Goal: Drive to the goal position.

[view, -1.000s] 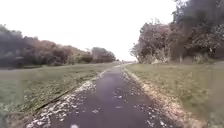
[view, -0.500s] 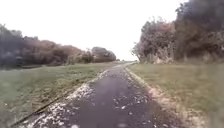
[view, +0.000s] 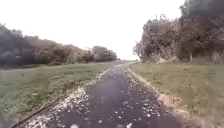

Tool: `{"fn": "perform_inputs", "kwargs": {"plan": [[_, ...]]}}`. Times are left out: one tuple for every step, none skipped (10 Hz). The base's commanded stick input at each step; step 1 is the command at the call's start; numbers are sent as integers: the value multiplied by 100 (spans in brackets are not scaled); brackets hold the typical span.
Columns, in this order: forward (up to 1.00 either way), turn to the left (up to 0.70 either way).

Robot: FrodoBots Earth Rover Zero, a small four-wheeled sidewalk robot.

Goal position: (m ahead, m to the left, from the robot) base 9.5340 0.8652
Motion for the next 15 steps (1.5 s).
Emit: {"fn": "perform_inputs", "kwargs": {"plan": [[85, 0], [85, 0], [85, 0], [85, 0], [85, 0], [85, 0], [85, 0], [85, 0], [85, 0], [85, 0], [85, 0], [85, 0], [85, 0], [85, 0], [85, 0]]}}
